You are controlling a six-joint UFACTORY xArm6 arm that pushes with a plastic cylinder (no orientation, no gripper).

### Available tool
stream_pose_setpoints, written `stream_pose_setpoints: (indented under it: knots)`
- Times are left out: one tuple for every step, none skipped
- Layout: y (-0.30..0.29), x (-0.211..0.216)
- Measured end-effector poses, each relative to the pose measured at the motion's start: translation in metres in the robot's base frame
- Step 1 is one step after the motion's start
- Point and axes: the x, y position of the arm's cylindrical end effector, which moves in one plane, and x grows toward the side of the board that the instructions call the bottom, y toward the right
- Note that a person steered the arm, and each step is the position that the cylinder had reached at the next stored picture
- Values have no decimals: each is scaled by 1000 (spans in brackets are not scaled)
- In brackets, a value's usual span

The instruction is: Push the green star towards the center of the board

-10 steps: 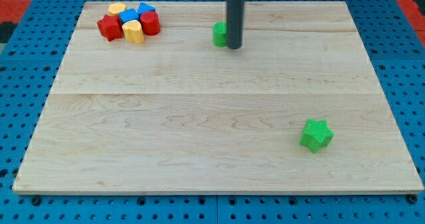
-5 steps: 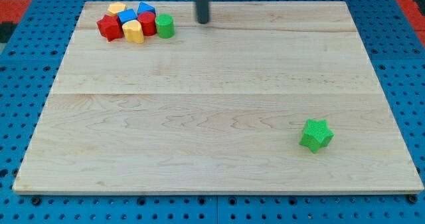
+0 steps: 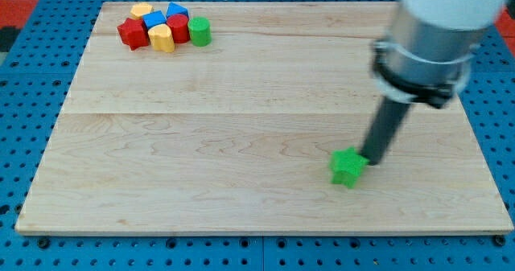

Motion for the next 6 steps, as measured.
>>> stream_pose_setpoints:
  knots:
    - [25, 17]
    - [4, 33]
    - [-89, -12]
    - [-154, -46]
    - [-82, -44]
    - [-79, 1]
